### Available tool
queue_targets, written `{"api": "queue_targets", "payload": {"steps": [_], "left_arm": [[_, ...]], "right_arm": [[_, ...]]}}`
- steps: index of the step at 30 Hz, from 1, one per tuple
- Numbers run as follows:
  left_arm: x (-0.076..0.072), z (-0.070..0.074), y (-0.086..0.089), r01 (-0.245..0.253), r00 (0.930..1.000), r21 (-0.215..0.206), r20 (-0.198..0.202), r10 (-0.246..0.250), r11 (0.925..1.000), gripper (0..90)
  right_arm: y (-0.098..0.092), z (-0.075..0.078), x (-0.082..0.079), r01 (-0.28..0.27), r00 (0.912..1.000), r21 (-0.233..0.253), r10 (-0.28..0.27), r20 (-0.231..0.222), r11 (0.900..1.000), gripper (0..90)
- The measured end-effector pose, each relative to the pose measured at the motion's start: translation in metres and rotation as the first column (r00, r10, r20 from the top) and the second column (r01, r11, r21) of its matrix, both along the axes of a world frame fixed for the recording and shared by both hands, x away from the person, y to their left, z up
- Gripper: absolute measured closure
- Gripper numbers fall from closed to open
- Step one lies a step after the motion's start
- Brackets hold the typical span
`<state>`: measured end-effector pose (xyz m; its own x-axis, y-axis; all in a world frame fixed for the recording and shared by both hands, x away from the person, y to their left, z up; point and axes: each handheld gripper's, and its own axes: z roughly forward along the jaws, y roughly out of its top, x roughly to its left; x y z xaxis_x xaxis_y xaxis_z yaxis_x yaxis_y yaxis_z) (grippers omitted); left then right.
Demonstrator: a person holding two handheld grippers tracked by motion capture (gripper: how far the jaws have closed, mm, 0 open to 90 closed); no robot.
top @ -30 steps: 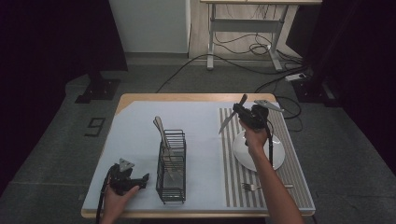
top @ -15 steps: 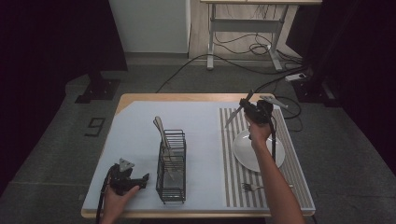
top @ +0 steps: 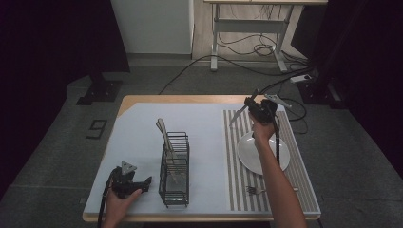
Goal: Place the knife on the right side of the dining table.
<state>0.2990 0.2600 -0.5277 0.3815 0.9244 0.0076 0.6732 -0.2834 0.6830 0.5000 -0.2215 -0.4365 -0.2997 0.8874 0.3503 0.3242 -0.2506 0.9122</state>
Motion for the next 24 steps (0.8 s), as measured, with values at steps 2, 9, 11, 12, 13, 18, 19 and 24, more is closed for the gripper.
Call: {"api": "queue_targets", "payload": {"steps": [2, 9, 11, 12, 13, 18, 19, 24], "left_arm": [[0.000, 0.000, 0.000, 0.000, 1.0000, 0.000, 0.000, 0.000, 1.0000, 8.6], [0.000, 0.000, 0.000, 0.000, 1.0000, 0.000, 0.000, 0.000, 1.0000, 8.6], [0.000, 0.000, 0.000, 0.000, 1.0000, 0.000, 0.000, 0.000, 1.0000, 8.6], [0.000, 0.000, 0.000, 0.000, 1.0000, 0.000, 0.000, 0.000, 1.0000, 8.5], [0.000, 0.000, 0.000, 0.000, 1.0000, 0.000, 0.000, 0.000, 1.0000, 8.5], [0.000, 0.000, 0.000, 0.000, 1.0000, 0.001, 0.000, 0.000, 1.0000, 8.6], [0.000, 0.000, 0.000, 0.000, 1.0000, 0.000, 0.001, 0.000, 1.0000, 8.6], [0.000, 0.000, 0.000, 0.000, 1.0000, 0.001, 0.000, 0.000, 1.0000, 8.6]], "right_arm": [[-0.002, -0.002, 0.002, 0.009, 1.0000, 0.013, -0.009, -0.001, 1.000, 83.2], [-0.003, -0.006, 0.005, 0.035, 0.9994, 0.013, -0.035, -0.003, 0.999, 83.1], [-0.004, -0.007, 0.006, 0.039, 0.9992, 0.013, -0.039, -0.004, 0.999, 83.1], [-0.006, -0.009, 0.007, 0.044, 0.9990, 0.025, -0.044, -0.009, 0.999, 83.1], [-0.006, -0.009, 0.007, 0.044, 0.9990, 0.025, -0.044, -0.009, 0.999, 83.1], [-0.015, -0.012, 0.009, 0.060, 0.9980, 0.050, -0.059, -0.026, 0.997, 82.6], [-0.015, -0.012, 0.009, 0.060, 0.9980, 0.050, -0.059, -0.026, 0.997, 82.6], [-0.023, -0.015, 0.009, 0.069, 0.9969, 0.048, -0.067, -0.041, 0.996, 81.2]]}}
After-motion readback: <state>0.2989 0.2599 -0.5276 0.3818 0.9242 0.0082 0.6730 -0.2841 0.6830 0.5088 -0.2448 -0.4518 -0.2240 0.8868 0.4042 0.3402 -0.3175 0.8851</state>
